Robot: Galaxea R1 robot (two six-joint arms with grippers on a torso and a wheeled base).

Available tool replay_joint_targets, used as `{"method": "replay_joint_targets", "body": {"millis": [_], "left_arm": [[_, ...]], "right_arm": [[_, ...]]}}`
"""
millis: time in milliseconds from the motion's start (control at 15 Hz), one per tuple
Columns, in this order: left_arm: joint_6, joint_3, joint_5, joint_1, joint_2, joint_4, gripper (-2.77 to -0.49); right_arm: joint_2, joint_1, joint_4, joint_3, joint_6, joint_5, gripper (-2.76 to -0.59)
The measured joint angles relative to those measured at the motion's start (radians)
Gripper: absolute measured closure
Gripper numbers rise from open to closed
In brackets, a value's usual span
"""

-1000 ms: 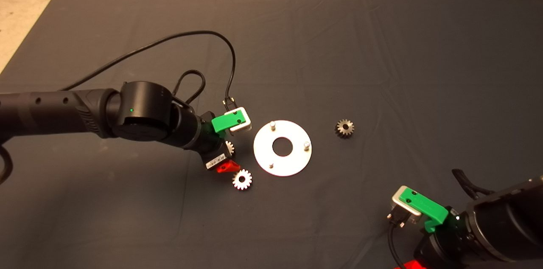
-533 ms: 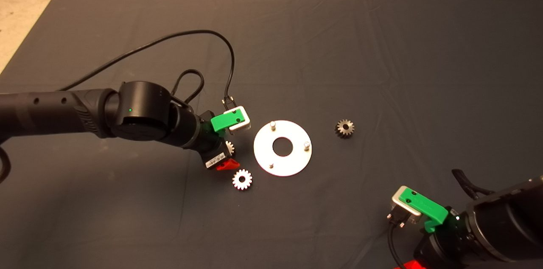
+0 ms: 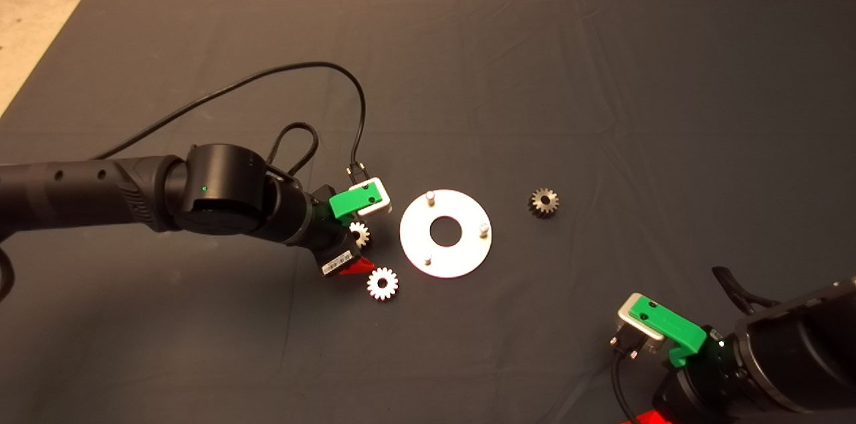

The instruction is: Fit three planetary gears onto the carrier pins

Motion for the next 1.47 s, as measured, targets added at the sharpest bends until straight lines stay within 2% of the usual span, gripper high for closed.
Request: {"method": "replay_joint_targets", "body": {"millis": [133, 667, 800, 933, 1067, 1200, 1467], "left_arm": [[0.001, 0.000, -0.016, 0.000, -0.010, 0.000, -2.08], [0.009, 0.000, -0.018, 0.000, -0.020, 0.000, -1.69], [0.010, 0.000, -0.020, 0.000, -0.020, 0.000, -1.66], [0.018, 0.000, -0.033, 0.014, -0.020, 0.007, -1.66], [0.021, 0.000, -0.033, 0.039, -0.020, 0.039, -1.63], [0.021, 0.000, -0.034, 0.039, -0.020, 0.041, -1.53], [0.021, 0.000, -0.048, 0.039, -0.020, 0.042, -1.49]], "right_arm": [[0.000, 0.000, 0.000, 0.000, 0.000, 0.001, -2.75], [0.000, 0.000, 0.002, 0.000, 0.000, 0.001, -2.75], [0.000, 0.000, 0.003, 0.000, 0.000, 0.001, -2.75], [0.000, 0.000, 0.004, 0.000, 0.000, 0.001, -2.75], [0.000, 0.000, 0.004, 0.000, 0.000, 0.001, -2.75], [0.000, 0.000, 0.004, 0.000, 0.000, 0.003, -2.75], [0.000, 0.000, 0.004, 0.000, 0.000, 0.003, -2.75]]}}
